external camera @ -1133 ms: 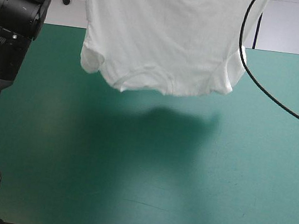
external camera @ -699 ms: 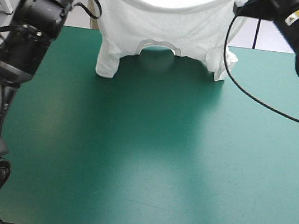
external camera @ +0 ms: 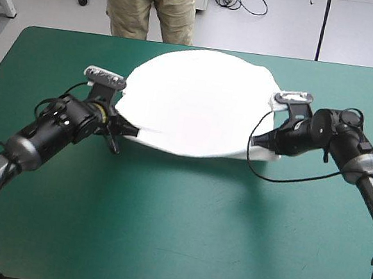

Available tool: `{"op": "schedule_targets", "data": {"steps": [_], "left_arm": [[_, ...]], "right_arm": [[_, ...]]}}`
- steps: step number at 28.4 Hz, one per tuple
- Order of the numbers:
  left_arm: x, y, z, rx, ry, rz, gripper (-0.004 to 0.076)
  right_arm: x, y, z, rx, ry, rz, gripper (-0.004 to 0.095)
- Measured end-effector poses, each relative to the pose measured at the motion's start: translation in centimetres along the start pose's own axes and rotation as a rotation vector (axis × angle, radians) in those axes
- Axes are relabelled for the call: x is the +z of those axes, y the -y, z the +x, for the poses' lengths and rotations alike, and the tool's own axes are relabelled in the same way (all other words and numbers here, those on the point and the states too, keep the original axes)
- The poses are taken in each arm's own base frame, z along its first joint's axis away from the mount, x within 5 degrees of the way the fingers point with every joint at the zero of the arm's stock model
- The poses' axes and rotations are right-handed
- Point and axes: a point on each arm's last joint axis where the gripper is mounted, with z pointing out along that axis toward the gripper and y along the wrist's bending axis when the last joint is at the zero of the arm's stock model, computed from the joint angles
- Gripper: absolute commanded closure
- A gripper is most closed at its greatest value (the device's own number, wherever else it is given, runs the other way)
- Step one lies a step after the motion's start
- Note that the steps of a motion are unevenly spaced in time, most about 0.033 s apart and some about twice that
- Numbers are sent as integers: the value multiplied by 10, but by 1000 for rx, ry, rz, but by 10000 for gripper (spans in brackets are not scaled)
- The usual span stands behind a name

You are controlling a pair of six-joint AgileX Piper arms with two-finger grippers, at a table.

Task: Fold the cloth

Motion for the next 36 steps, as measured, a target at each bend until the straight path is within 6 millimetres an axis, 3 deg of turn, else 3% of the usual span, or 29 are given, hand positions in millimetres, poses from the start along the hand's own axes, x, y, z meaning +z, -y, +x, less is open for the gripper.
{"op": "schedule_targets", "data": {"steps": [4, 7, 18, 23, 27, 32, 34, 36], "left_arm": [[-24, -1, 43, -13, -68, 78, 733], [-43, 3, 82, -88, -148, 189, 733], [-61, 16, 139, -86, -330, 321, 733], [-68, 17, 148, -69, -364, 335, 728], [-67, 17, 148, -60, -365, 335, 598], [-67, 18, 144, -62, -326, 351, 277], [-67, 20, 144, -75, -327, 365, 225], [-68, 22, 144, -94, -336, 386, 228]], "right_arm": [[6, -1, 43, 25, -124, -28, 925], [-12, -6, 85, 52, -186, -64, 924], [-46, -16, 135, 65, -287, -136, 925], [-50, -17, 145, 63, -323, -145, 921], [-50, -17, 144, 63, -304, -138, 824], [-49, -17, 141, 66, -278, -137, 485], [-49, -18, 143, 71, -296, -147, 369], [-50, -19, 145, 91, -326, -159, 345]]}}
